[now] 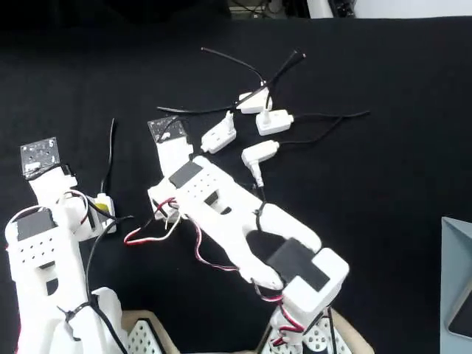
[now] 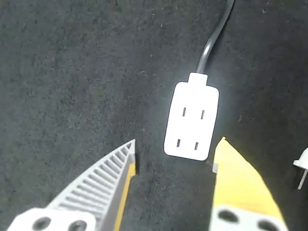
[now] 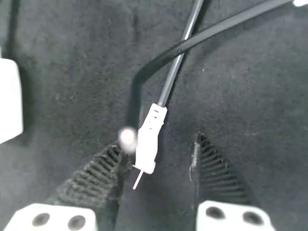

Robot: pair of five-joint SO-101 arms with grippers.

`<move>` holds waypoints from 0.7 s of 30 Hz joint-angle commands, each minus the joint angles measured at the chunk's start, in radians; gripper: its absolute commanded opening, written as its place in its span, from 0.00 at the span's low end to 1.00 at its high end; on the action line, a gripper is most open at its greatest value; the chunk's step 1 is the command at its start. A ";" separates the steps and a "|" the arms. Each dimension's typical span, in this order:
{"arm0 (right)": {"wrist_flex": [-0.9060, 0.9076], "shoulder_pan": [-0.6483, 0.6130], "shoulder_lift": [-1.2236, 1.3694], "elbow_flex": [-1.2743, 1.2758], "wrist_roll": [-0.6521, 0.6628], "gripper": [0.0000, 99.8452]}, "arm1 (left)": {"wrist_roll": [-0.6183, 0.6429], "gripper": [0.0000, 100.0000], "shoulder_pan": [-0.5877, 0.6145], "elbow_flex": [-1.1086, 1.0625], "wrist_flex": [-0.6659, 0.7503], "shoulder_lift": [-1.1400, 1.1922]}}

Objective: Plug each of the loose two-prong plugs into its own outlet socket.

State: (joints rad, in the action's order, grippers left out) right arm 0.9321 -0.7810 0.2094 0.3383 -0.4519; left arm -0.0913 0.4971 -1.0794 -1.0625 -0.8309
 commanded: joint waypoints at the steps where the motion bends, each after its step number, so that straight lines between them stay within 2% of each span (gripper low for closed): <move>1: -0.012 -0.014 0.021 -0.059 -0.021 0.19 | -0.002 0.26 0.008 0.004 0.014 -0.020; 9: 0.005 -0.041 0.114 -0.108 -0.031 0.19 | -0.002 0.26 0.007 -0.012 0.014 -0.028; 18: 0.089 -0.058 0.165 -0.202 -0.026 0.02 | -0.002 0.26 0.007 -0.013 0.014 -0.028; 21: 0.091 -0.063 0.165 -0.199 -0.025 0.01 | -0.002 0.26 0.007 -0.013 0.015 -0.028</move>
State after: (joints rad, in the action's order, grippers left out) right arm 1.0104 -0.8193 0.3767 0.1803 -0.4733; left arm -0.0928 0.4987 -1.0978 -1.0625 -0.8401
